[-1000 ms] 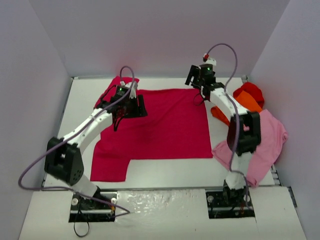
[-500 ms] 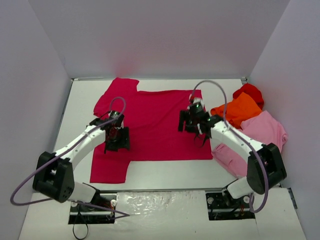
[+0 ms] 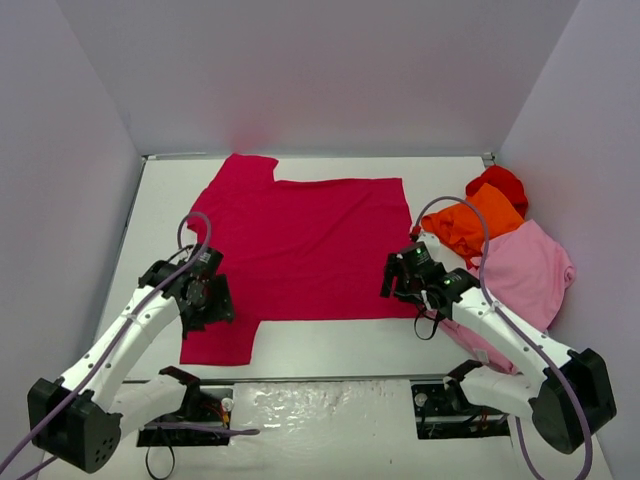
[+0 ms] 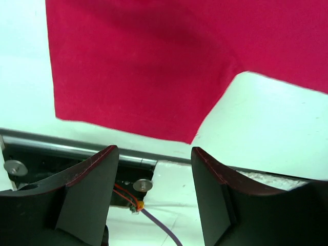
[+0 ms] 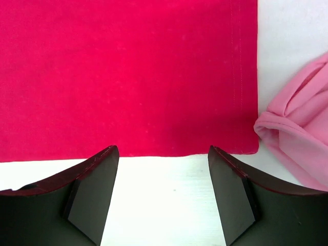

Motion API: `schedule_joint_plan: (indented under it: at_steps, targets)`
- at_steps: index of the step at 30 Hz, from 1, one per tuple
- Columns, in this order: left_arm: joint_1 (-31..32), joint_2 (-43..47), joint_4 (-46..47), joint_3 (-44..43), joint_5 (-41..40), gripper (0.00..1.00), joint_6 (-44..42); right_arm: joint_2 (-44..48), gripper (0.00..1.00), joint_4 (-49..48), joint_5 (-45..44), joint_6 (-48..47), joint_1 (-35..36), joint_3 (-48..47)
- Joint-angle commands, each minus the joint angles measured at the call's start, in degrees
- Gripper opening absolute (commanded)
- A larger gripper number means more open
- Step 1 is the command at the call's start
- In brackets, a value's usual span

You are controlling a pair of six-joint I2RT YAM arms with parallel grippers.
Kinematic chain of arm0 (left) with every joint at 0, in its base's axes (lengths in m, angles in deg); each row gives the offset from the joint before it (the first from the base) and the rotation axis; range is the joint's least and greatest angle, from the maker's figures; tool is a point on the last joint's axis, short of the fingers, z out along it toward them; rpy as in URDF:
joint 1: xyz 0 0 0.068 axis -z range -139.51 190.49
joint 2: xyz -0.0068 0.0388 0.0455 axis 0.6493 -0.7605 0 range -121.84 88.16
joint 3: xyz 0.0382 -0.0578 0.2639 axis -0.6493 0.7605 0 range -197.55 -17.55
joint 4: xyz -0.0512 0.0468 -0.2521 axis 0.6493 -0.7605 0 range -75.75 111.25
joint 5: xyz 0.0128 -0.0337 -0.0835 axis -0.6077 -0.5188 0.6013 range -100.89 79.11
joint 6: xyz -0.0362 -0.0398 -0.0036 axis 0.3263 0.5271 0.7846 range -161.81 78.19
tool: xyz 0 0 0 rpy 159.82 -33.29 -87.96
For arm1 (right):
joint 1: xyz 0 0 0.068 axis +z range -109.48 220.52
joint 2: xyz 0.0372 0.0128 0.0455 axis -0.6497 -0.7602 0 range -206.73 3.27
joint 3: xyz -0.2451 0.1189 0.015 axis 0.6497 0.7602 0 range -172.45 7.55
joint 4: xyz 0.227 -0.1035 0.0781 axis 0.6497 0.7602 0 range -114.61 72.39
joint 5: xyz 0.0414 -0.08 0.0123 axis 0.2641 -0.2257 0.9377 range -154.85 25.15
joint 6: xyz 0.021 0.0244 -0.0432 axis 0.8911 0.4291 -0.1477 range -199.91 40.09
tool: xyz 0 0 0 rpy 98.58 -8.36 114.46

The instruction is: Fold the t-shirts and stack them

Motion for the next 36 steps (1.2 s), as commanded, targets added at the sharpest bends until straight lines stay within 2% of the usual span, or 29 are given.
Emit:
schedule_joint_plan:
  at_steps: [1, 6, 11, 13, 17, 20, 27, 36]
  targets:
    - [-0.1, 2.4, -5.1, 2.0, -1.6, 0.56, 5.1, -3.1, 0.67, -1.9, 0.0, 0.0, 0.4, -0.7]
    - [-0.1, 0.8, -7.4, 2.4, -4.5, 0.58, 6.4, -4.1, 0.67, -2.5, 1.4, -0.6, 1.0, -1.5]
    - [-0.2, -3.9, -5.5, 2.7, -6.4, 0.71, 9.0, -2.1, 0.67, -3.0, 2.4, -0.9, 1.1, -1.0]
    - [0.1, -6.1, -3.2, 2.7, -6.2, 0.7, 9.7, -1.7, 0.67, -3.1, 3.3, -1.0, 1.1, -0.8]
    - [0.3, -8.0, 5.6, 8.8, -0.8, 0.7, 11.4, -0.7, 0.67, -2.9, 4.8, -1.4, 1.2, 0.1]
    - [2.4, -8.0, 8.2, 11.1, 1.8, 0.69, 14.2, 1.1, 0.67, -2.7, 5.2, -1.0, 1.2, 0.7]
    - [6.6, 0.2, 6.7, 18.1, 2.1, 0.69, 21.0, 2.1, 0.67, -2.0, 6.0, -0.6, 1.2, 1.7]
    - [7.1, -4.6, 7.6, 16.4, -3.6, 0.68, 21.6, 2.9, 0.67, -1.1, 5.6, -1.5, 1.2, 0.1]
